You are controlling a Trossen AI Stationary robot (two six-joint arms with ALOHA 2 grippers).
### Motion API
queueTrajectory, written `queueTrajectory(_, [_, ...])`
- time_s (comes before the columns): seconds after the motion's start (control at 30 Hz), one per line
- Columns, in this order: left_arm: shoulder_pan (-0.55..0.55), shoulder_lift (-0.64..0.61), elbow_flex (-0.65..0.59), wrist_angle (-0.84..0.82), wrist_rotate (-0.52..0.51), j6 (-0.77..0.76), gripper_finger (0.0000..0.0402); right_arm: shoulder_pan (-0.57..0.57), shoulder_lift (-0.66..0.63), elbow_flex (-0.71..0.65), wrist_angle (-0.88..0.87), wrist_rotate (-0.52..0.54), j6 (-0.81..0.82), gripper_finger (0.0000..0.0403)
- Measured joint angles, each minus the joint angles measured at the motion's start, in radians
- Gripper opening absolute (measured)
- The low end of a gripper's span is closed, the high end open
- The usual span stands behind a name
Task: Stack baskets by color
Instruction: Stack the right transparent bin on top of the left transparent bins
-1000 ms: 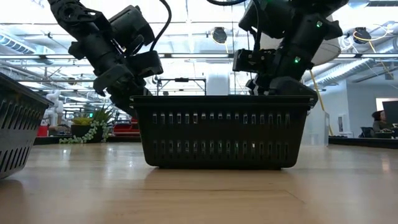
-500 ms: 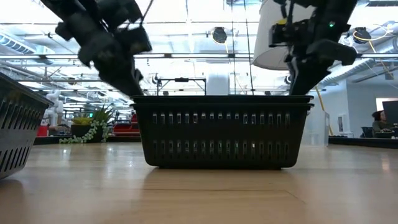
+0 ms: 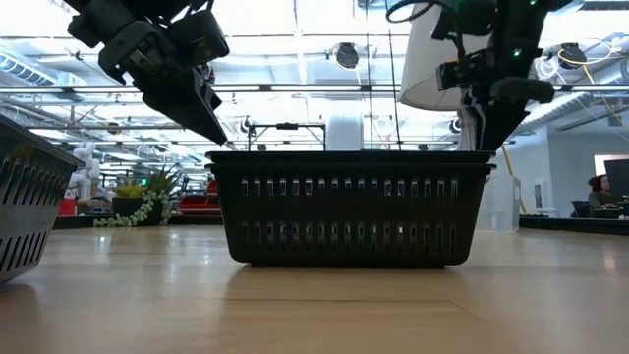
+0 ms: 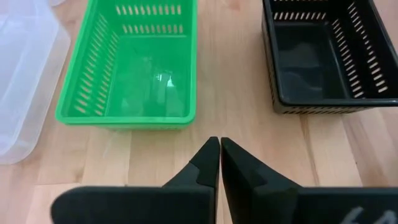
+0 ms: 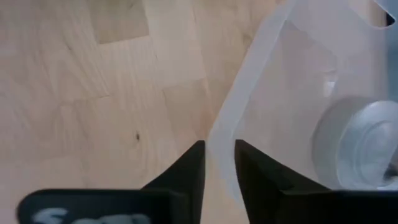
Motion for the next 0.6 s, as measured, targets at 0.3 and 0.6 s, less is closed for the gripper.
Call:
queueTrajectory(0.3, [0.000,0.000,0.000,0.000,0.000,-0.002,0.0019,-0.110,0.004,0.000,0.003,-0.011,-0.076,0.0129])
queueTrajectory(0.6, [-0.001,0.000,0.000,0.000,0.000,-0.004,0.0019,-0.121,0.004,-0.006,0.000,-0.078,-0.056,0.0132])
